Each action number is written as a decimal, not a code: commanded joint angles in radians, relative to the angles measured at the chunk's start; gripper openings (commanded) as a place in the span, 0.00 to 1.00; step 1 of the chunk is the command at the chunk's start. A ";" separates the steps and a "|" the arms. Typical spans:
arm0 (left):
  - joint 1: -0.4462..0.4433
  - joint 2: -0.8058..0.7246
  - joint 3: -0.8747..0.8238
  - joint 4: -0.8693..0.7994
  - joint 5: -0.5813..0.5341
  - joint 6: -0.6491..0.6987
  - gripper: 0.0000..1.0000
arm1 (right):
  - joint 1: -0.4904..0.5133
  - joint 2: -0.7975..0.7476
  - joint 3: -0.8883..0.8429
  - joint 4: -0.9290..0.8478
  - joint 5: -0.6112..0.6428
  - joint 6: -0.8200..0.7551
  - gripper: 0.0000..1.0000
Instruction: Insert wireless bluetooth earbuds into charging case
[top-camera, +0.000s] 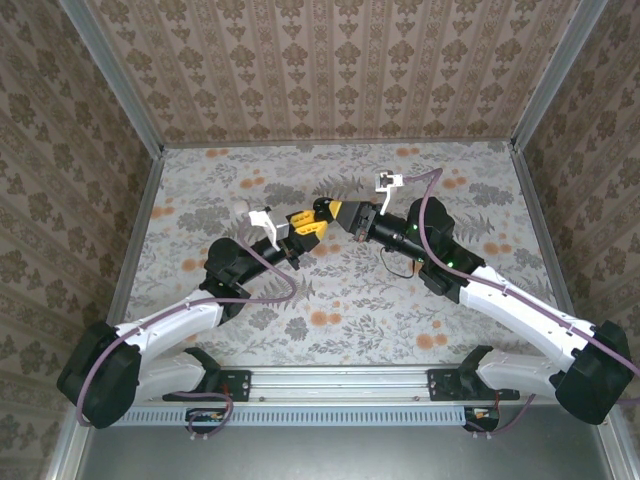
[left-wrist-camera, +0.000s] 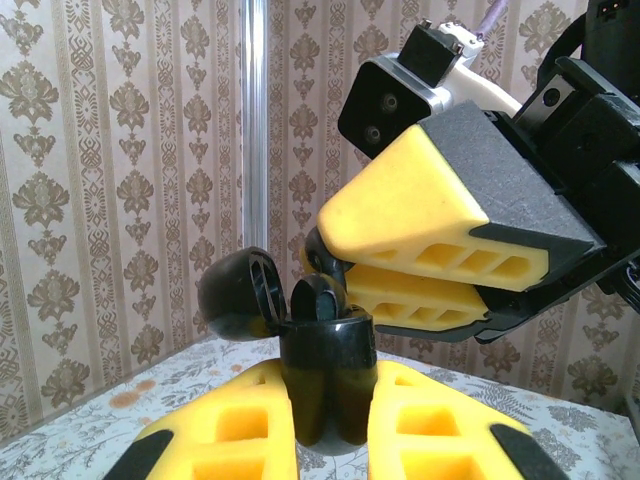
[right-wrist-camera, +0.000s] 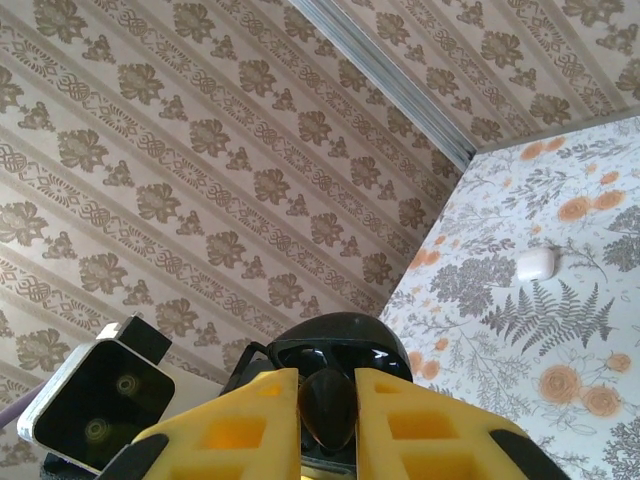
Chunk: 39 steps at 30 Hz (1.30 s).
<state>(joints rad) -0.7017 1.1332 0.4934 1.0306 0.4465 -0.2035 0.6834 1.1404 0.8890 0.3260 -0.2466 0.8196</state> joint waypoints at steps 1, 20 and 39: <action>-0.004 -0.014 0.016 0.089 -0.032 -0.016 0.00 | 0.005 0.010 -0.005 -0.093 -0.013 0.019 0.20; -0.004 -0.016 0.014 0.087 -0.028 -0.019 0.00 | 0.004 -0.001 0.024 -0.142 -0.002 0.009 0.32; 0.002 0.035 0.066 0.028 0.141 -0.058 0.00 | -0.149 -0.125 0.179 -0.553 0.068 -0.123 0.47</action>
<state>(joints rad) -0.7013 1.1576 0.5156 1.0401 0.5156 -0.2272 0.5789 1.0397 1.0386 -0.1673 -0.1429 0.7128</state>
